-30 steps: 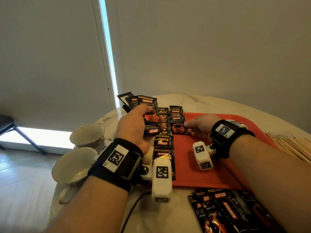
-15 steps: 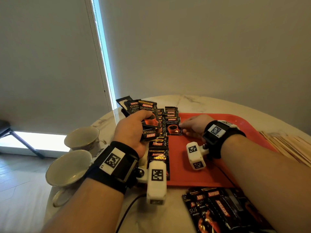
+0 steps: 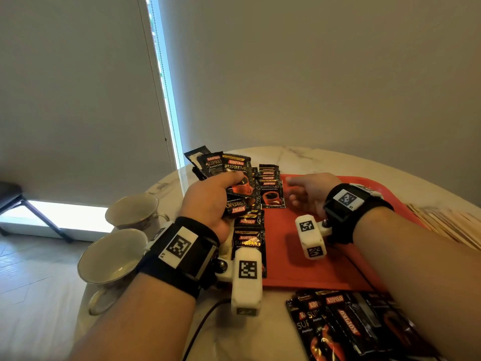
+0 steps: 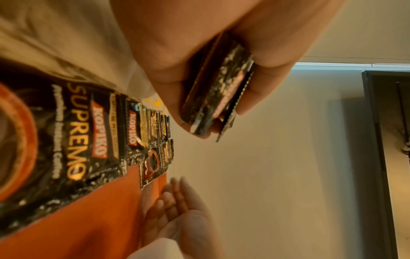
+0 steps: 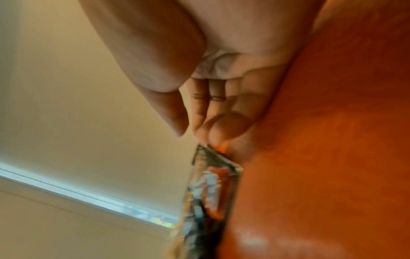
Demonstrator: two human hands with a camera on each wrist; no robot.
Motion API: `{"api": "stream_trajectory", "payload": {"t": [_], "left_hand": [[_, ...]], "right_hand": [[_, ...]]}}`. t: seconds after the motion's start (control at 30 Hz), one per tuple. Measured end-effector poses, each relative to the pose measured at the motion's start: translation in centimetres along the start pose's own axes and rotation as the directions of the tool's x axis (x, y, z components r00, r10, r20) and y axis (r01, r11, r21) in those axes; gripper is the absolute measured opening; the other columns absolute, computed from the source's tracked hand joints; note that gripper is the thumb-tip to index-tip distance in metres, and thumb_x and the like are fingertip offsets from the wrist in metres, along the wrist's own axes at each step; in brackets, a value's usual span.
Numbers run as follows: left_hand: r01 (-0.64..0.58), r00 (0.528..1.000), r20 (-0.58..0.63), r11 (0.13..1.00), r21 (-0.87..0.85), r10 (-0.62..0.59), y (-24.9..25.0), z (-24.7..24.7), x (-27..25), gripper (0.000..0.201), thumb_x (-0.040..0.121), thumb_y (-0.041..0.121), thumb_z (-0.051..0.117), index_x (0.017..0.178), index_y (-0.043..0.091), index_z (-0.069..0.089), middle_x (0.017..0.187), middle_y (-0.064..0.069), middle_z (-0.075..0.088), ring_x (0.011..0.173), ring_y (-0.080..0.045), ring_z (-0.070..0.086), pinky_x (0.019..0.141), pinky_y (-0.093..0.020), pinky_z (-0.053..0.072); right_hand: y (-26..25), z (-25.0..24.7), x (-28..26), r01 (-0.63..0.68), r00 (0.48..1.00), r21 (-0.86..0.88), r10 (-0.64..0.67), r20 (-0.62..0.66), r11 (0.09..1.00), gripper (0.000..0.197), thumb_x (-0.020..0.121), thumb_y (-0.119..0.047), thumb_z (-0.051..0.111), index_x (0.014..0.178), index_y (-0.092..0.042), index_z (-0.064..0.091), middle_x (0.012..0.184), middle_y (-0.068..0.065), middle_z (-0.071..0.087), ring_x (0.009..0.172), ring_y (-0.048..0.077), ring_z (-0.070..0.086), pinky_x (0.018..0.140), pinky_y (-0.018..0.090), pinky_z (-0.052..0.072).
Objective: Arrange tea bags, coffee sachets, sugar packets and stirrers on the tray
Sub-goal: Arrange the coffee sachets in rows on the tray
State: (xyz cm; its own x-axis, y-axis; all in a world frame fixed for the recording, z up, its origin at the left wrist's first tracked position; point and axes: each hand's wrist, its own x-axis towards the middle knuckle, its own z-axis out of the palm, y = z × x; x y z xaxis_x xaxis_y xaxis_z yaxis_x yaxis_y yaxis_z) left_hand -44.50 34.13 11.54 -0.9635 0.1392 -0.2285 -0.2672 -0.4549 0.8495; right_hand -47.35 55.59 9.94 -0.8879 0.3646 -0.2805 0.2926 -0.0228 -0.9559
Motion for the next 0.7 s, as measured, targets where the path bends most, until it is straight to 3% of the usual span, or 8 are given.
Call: {"api": "stream_trajectory", "payload": {"t": [0.1, 0.17, 0.27, 0.37, 0.43, 0.57, 0.63, 0.7], "left_hand": [[-0.004, 1.000, 0.030, 0.999, 0.042, 0.003, -0.1, 0.2, -0.1, 0.029, 0.090, 0.006, 0.075, 0.117, 0.000, 0.070, 0.099, -0.019, 0.079, 0.081, -0.035, 0.079, 0.069, -0.047, 0.064], [-0.013, 0.998, 0.063, 0.998, 0.068, 0.009, -0.1, 0.3, -0.4, 0.033, 0.088, 0.005, 0.077, 0.119, -0.001, 0.071, 0.103, -0.022, 0.079, 0.089, -0.039, 0.078, 0.083, -0.056, 0.062], [-0.020, 0.990, 0.142, 0.997, 0.078, 0.009, -0.4, 0.4, -0.8, 0.037, 0.084, 0.002, 0.076, 0.121, 0.000, 0.073, 0.109, -0.025, 0.077, 0.096, -0.042, 0.076, 0.088, -0.057, 0.059], [-0.018, 0.977, 0.213, 0.993, 0.113, -0.006, -0.8, 0.5, -1.1, 0.044, 0.072, 0.002, 0.080, 0.116, 0.001, 0.076, 0.111, -0.027, 0.075, 0.099, -0.044, 0.073, 0.097, -0.063, 0.055], [-0.025, 0.968, 0.249, 0.992, 0.126, -0.007, -1.0, 0.6, -1.3, 0.048, 0.069, 0.001, 0.081, 0.117, 0.001, 0.076, 0.112, -0.028, 0.074, 0.101, -0.045, 0.071, 0.103, -0.067, 0.050], [-0.047, 0.956, 0.293, 0.992, 0.115, 0.012, -0.7, 0.7, -1.4, 0.052, 0.071, -0.002, 0.080, 0.122, -0.005, 0.071, 0.111, -0.032, 0.071, 0.101, -0.047, 0.070, 0.103, -0.069, 0.049], [-0.067, 0.950, 0.312, 0.991, 0.116, 0.027, -0.6, 0.6, -1.3, 0.054, 0.072, -0.004, 0.082, 0.124, -0.007, 0.068, 0.120, -0.038, 0.067, 0.107, -0.051, 0.067, 0.105, -0.071, 0.047], [-0.080, 0.948, 0.317, 0.989, 0.121, 0.038, -0.5, 0.5, -1.4, 0.058, 0.071, -0.003, 0.082, 0.126, -0.007, 0.067, 0.125, -0.039, 0.066, 0.112, -0.054, 0.065, 0.105, -0.071, 0.047]], "right_hand": [[-1.2, -0.2, -1.9, 0.133, 0.990, 0.050, -0.134, 0.031, 0.990, 0.025, 0.091, -0.026, 0.075, 0.106, -0.007, 0.071, 0.068, 0.001, 0.065, 0.052, 0.011, 0.053, 0.051, 0.025, 0.047], [-1.7, 0.2, -4.0, 0.199, 0.961, 0.087, -0.212, 0.180, 0.976, 0.028, 0.088, -0.031, 0.076, 0.105, -0.009, 0.071, 0.073, 0.000, 0.065, 0.054, 0.010, 0.053, 0.055, 0.026, 0.046], [-1.7, 1.2, -6.7, 0.197, 0.889, 0.142, -0.238, 0.391, 0.970, 0.035, 0.081, -0.032, 0.078, 0.108, -0.011, 0.071, 0.078, 0.001, 0.066, 0.061, 0.013, 0.057, 0.059, 0.028, 0.046], [-1.1, 1.6, -7.3, 0.214, 0.884, 0.207, -0.280, 0.375, 0.955, 0.043, 0.078, -0.018, 0.078, 0.117, -0.002, 0.068, 0.095, 0.016, 0.071, 0.081, 0.029, 0.058, 0.073, 0.037, 0.047], [-1.1, 1.5, -7.2, 0.187, 0.896, 0.235, -0.264, 0.357, 0.954, 0.051, 0.070, -0.018, 0.080, 0.116, 0.000, 0.068, 0.108, 0.023, 0.068, 0.088, 0.031, 0.058, 0.080, 0.042, 0.045], [-1.1, 1.1, -6.9, 0.112, 0.923, 0.276, -0.203, 0.327, 0.954, 0.040, 0.070, -0.025, 0.080, 0.105, -0.010, 0.070, 0.098, 0.013, 0.066, 0.073, 0.018, 0.056, 0.062, 0.028, 0.047], [-0.9, 1.1, -6.6, 0.072, 0.939, 0.317, -0.172, 0.298, 0.946, 0.041, 0.080, -0.029, 0.076, 0.114, -0.006, 0.071, 0.098, 0.010, 0.069, 0.080, 0.020, 0.060, 0.062, 0.028, 0.048], [-0.9, 1.4, -6.6, 0.026, 0.948, 0.359, -0.136, 0.286, 0.933, 0.045, 0.087, -0.031, 0.072, 0.123, -0.004, 0.069, 0.105, 0.013, 0.071, 0.091, 0.024, 0.064, 0.072, 0.032, 0.052]]}}
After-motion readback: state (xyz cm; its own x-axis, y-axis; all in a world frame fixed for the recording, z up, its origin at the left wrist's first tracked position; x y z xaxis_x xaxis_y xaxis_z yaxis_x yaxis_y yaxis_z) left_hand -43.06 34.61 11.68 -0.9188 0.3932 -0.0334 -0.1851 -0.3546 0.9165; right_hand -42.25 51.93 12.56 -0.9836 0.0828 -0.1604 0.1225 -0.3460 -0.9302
